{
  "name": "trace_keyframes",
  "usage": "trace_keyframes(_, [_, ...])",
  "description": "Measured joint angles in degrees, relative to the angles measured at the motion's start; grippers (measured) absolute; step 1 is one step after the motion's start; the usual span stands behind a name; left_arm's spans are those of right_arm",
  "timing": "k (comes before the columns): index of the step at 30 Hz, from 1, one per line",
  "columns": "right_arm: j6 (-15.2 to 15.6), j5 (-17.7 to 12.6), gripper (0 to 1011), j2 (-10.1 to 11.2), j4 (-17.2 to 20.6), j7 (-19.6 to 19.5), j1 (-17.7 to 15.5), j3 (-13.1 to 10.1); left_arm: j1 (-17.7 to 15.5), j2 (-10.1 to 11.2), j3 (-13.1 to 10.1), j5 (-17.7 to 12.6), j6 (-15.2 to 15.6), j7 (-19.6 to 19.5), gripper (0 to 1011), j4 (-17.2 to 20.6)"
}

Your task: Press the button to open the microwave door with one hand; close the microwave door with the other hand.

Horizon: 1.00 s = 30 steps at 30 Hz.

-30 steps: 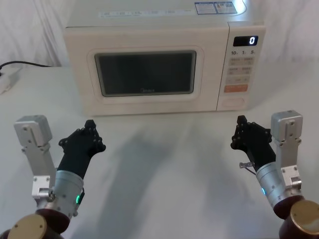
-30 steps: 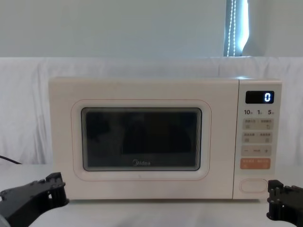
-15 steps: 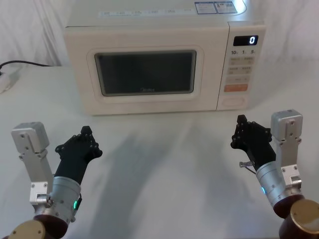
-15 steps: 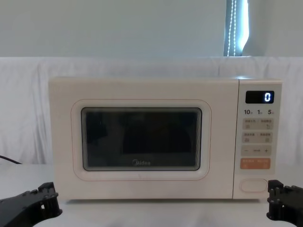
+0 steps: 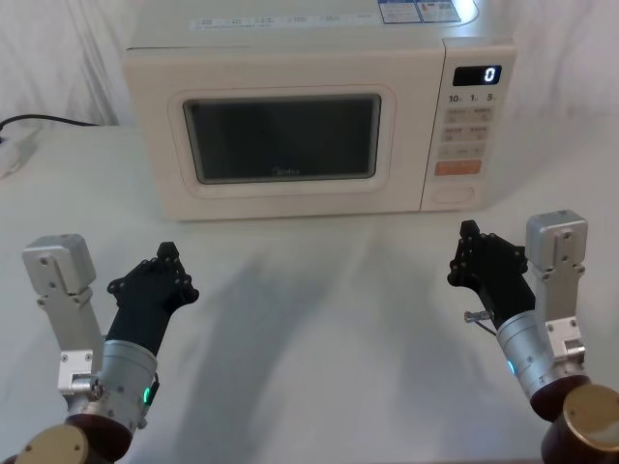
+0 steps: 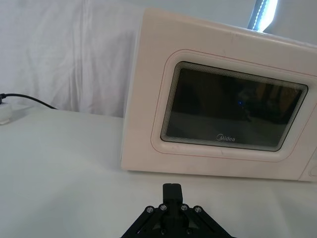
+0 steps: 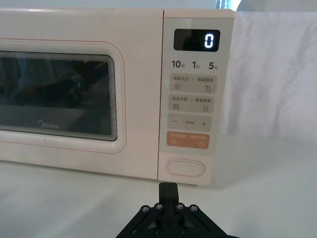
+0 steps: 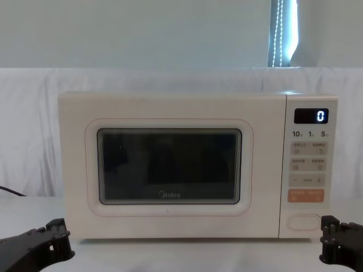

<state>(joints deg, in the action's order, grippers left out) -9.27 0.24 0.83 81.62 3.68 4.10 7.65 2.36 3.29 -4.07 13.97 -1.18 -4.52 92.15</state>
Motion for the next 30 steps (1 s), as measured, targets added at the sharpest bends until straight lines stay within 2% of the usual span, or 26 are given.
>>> trace_keyframes(22, [0.0,0.0,0,0.0,0.0,0.0,0.0,0.0,0.0,0.0,0.0,0.0,0.0,-0.1,0,0.0])
trace_keyframes(30, [0.0,0.0,184,0.0,0.0,0.0,0.0,0.0,0.0,0.0,0.0,0.0,0.0,-0.1,0,0.0])
